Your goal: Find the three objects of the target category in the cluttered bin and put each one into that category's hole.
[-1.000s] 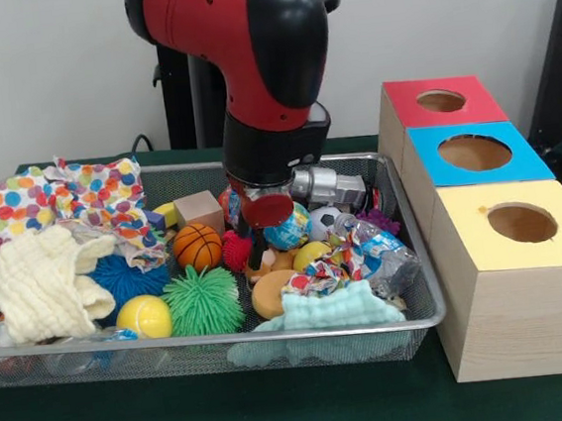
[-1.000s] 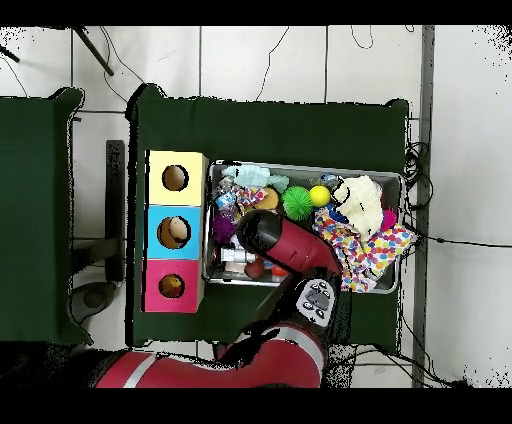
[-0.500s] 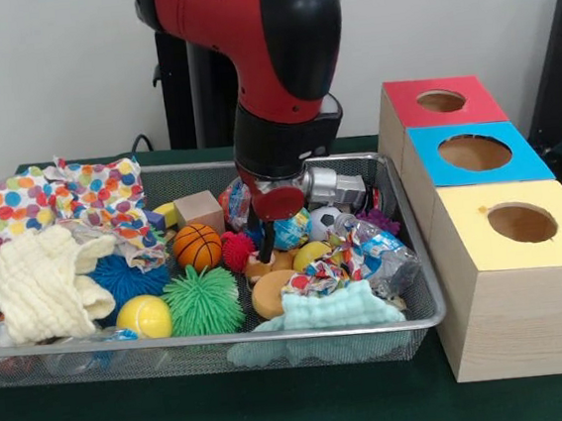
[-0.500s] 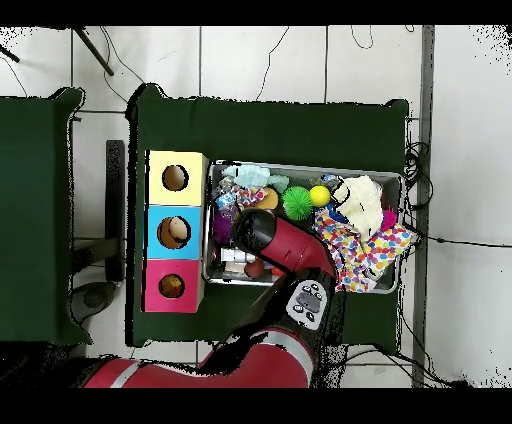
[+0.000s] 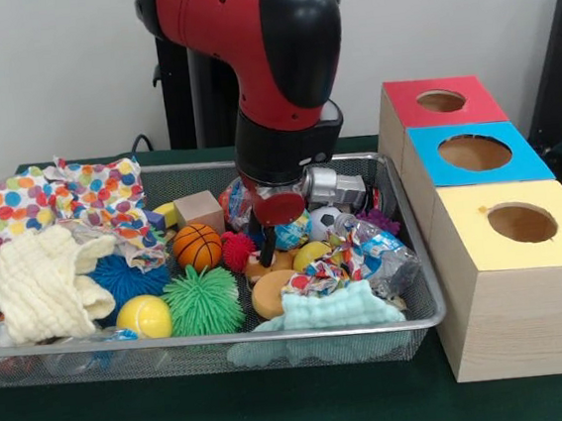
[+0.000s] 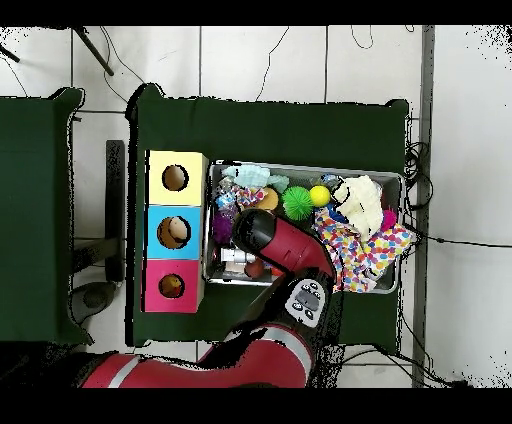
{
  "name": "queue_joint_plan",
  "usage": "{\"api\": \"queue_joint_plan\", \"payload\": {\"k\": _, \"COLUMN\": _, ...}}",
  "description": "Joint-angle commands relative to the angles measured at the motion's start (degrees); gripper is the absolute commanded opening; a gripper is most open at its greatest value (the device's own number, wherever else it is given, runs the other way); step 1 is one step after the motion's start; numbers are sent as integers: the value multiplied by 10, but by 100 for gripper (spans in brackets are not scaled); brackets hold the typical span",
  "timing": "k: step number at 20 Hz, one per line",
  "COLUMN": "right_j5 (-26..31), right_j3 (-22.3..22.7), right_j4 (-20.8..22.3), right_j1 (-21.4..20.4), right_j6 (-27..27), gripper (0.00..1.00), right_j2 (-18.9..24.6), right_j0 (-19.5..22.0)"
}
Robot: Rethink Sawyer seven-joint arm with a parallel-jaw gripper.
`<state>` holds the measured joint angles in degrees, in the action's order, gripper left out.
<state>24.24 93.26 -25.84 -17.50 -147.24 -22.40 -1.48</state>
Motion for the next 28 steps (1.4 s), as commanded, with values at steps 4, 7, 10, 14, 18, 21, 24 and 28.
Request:
{"api": "queue_joint_plan", "payload": {"k": 4, "right_j5": -57, "right_j3": -37, "right_j4": -44, "right_j1": 62, "right_j6": -116, "gripper": 100, "right_j2": 55, "right_j0": 0}}
{"api": "queue_joint_plan", "payload": {"k": 7, "right_j5": -67, "right_j3": -43, "right_j4": -53, "right_j1": 78, "right_j6": -119, "gripper": 100, "right_j2": 58, "right_j0": -5}}
{"api": "queue_joint_plan", "payload": {"k": 10, "right_j5": -84, "right_j3": -48, "right_j4": -66, "right_j1": 96, "right_j6": -126, "gripper": 100, "right_j2": 62, "right_j0": -13}}
{"api": "queue_joint_plan", "payload": {"k": 14, "right_j5": -108, "right_j3": -53, "right_j4": -79, "right_j1": 114, "right_j6": -122, "gripper": 100, "right_j2": 74, "right_j0": -13}}
{"api": "queue_joint_plan", "payload": {"k": 18, "right_j5": -116, "right_j3": -55, "right_j4": -83, "right_j1": 119, "right_j6": -115, "gripper": 100, "right_j2": 75, "right_j0": -15}}
{"api": "queue_joint_plan", "payload": {"k": 21, "right_j5": -121, "right_j3": -60, "right_j4": -79, "right_j1": 126, "right_j6": -107, "gripper": 100, "right_j2": 71, "right_j0": -18}}
{"api": "queue_joint_plan", "payload": {"k": 24, "right_j5": -120, "right_j3": -65, "right_j4": -70, "right_j1": 129, "right_j6": -95, "gripper": 0, "right_j2": 66, "right_j0": -18}}
{"api": "queue_joint_plan", "payload": {"k": 28, "right_j5": -102, "right_j3": -70, "right_j4": -58, "right_j1": 127, "right_j6": -77, "gripper": 0, "right_j2": 62, "right_j0": -17}}
